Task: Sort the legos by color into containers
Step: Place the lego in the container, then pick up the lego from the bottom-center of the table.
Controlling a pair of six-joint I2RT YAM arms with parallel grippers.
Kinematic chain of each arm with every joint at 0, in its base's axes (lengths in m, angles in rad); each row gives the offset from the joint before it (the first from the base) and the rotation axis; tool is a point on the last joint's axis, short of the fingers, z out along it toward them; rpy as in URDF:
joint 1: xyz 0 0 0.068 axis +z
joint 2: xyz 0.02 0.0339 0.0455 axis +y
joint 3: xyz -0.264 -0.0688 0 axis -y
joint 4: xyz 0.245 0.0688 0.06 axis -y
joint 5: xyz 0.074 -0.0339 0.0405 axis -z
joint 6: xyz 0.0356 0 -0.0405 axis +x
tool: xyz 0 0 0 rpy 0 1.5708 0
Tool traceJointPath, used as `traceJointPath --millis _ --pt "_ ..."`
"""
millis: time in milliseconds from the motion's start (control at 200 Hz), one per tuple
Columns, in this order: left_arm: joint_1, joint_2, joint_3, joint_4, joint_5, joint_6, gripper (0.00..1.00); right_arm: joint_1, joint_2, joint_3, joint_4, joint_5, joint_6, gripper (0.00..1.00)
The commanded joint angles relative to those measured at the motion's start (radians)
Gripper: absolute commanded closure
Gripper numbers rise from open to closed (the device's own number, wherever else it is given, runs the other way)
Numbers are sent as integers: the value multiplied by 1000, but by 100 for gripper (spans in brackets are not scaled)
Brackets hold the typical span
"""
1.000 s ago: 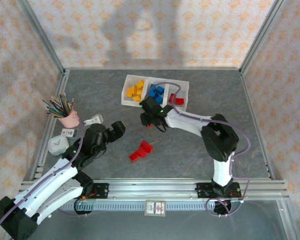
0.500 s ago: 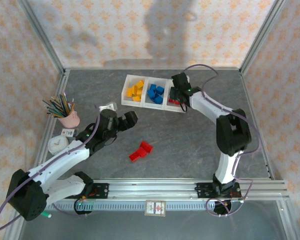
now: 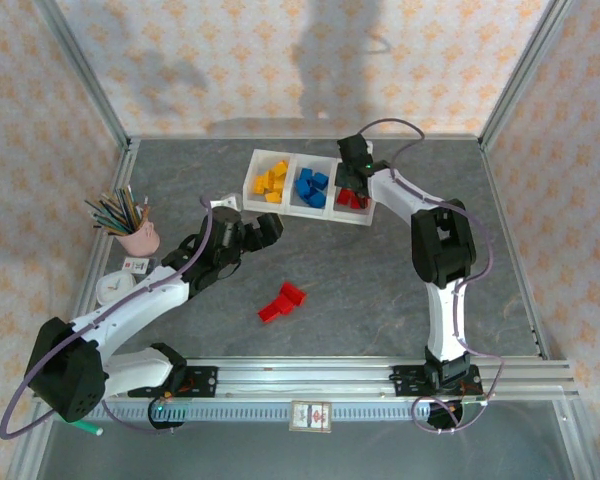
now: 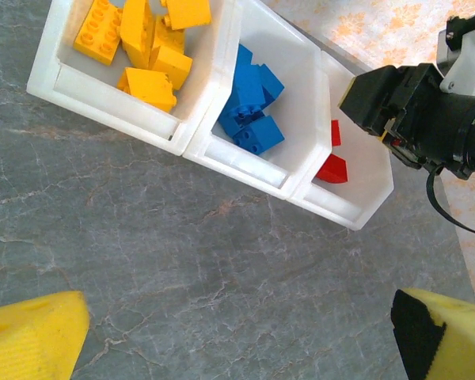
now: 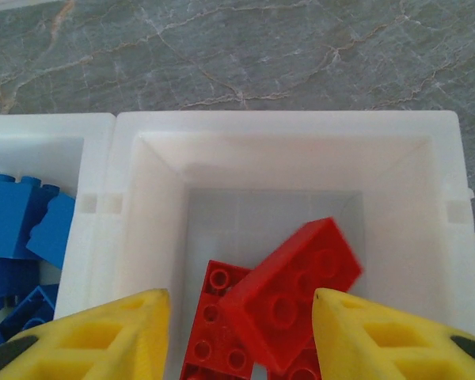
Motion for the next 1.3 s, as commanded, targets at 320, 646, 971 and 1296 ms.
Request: traceJointPath --millis 320,646,971,1296 --pt "11 -168 -59 -63 -36 -5 1 158 -366 -344 4 -71 47 39" --pt "14 -355 -162 -195 -76 -61 1 431 -456 -520 -41 -84 80 33" --pt "13 -477 -234 -276 -89 -120 1 595 -422 -596 3 -160 117 31" --pt "14 -524 -244 -315 -112 -128 1 608 -320 -547 23 -172 108 37"
